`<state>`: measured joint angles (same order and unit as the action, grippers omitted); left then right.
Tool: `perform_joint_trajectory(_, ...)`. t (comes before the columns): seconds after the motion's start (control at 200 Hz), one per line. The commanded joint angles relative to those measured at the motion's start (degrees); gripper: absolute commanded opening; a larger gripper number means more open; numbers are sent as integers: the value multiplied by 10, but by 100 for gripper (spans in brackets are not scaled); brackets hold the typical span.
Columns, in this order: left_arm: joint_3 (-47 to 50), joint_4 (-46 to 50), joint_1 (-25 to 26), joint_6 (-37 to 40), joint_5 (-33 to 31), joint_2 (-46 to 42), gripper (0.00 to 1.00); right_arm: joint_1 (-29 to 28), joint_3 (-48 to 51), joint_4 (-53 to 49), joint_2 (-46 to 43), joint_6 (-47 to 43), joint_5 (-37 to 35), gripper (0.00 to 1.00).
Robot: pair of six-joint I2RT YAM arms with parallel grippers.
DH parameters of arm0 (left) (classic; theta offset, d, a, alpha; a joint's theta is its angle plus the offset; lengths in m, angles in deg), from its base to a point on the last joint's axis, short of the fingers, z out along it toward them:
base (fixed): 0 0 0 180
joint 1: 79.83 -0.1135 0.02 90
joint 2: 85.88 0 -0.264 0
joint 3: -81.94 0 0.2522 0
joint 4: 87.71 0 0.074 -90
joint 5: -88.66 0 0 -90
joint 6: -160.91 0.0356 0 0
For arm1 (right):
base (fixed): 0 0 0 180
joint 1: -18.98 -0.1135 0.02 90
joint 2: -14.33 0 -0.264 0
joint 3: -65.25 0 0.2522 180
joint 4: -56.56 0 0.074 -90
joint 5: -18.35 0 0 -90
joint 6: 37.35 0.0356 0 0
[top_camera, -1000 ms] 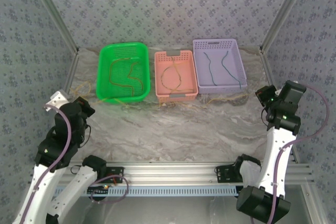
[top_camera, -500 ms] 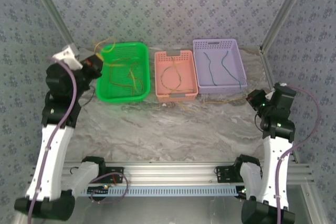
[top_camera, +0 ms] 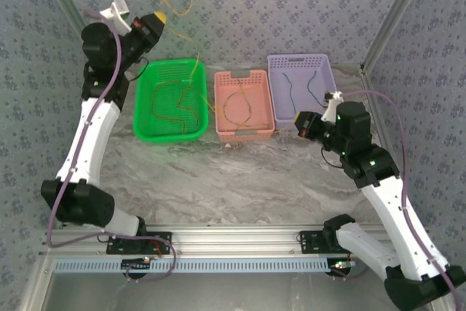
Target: Untangle the cables
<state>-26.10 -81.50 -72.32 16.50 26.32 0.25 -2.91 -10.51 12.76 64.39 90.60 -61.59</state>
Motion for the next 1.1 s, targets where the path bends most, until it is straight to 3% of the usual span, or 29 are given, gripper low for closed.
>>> perform_joint_trajectory(0.0,-69,-79,20,-27,-1,49,0,-46,-42,27,28,-14,-58,0)
perform_joint_trajectory(0.125,-150,-78,45,-20,-5,130,0,-84,-84,54,86,-34,-79,0)
perform_joint_trajectory(0.29,-248,-45,72,-2,0,233,0,-90,-139,76,193,-57,-69,0)
perform_joint_trajectory(0.819,-340,36,127,53,-3,469,0,-64,-197,128,457,-70,24,0)
perform_joint_trajectory(1.094,-375,201,150,152,-16,512,0,-64,-235,115,554,-52,35,0)
